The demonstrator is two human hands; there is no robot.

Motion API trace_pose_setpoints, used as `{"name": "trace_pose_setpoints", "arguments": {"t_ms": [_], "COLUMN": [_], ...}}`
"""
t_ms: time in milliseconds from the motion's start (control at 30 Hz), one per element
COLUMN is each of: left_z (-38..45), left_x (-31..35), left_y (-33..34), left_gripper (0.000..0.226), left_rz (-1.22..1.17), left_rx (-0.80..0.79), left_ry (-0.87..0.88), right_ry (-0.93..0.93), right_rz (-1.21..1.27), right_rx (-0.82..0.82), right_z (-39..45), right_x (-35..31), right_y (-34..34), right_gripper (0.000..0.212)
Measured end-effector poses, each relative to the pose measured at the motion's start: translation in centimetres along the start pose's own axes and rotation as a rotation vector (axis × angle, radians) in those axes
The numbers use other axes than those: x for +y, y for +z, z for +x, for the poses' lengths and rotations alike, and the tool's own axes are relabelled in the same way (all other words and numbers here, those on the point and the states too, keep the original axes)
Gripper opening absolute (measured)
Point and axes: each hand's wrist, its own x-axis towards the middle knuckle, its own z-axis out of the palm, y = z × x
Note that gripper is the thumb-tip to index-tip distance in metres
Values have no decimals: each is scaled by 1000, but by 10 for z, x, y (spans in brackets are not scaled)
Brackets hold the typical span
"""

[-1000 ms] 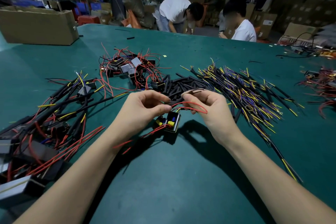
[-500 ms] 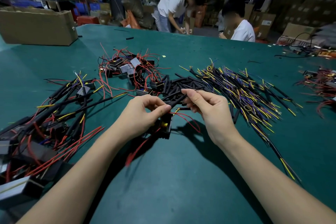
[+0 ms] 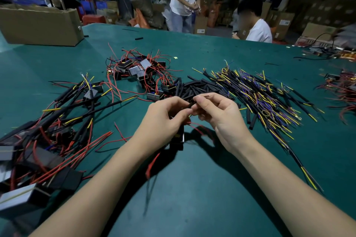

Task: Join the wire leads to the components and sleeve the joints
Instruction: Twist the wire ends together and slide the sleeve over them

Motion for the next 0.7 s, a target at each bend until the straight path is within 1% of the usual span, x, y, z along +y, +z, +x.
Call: {"name": "trace_pose_setpoints", "arguments": {"t_ms": [100, 167, 233, 267, 333, 433, 533, 633, 700], "left_z": [2, 3, 4, 4, 4, 4, 4, 3, 2], "left_x": [-6, -9, -12, -13, -13, -13, -11, -10, -9], "left_y": [-2, -4, -4, -4, -3, -5, -11, -12, -11], "left_gripper": [9, 13, 14, 13, 13, 11, 8, 7, 7], "left_rz": [-18, -36, -70, -73, -63, -159, -224, -300, -340], "left_rx": [47, 76, 85, 84, 85, 84, 33, -45, -81], "left_ry": [-69, -113, -148, -156, -163, -199, -198, -210, -195], "right_ry": [68, 126, 151, 160, 165, 87, -34, -110, -123], "right_rz": [-101, -280, -467, -508, -532, -581, -594, -514, -474], "right_rx": [11, -17, -108, -172, -288, -359, -356, -269, -224], "right_z": [4, 5, 3, 1, 0, -2, -4, -4, -4], "right_x": [-7, -12, -15, -17, -19, -15, -10, -7, -4], "right_y": [-12, -22, -30, -31, -31, -25, -18, -17, -17], "right_gripper": [8, 8, 11, 15, 27, 29, 20, 18, 14]}}
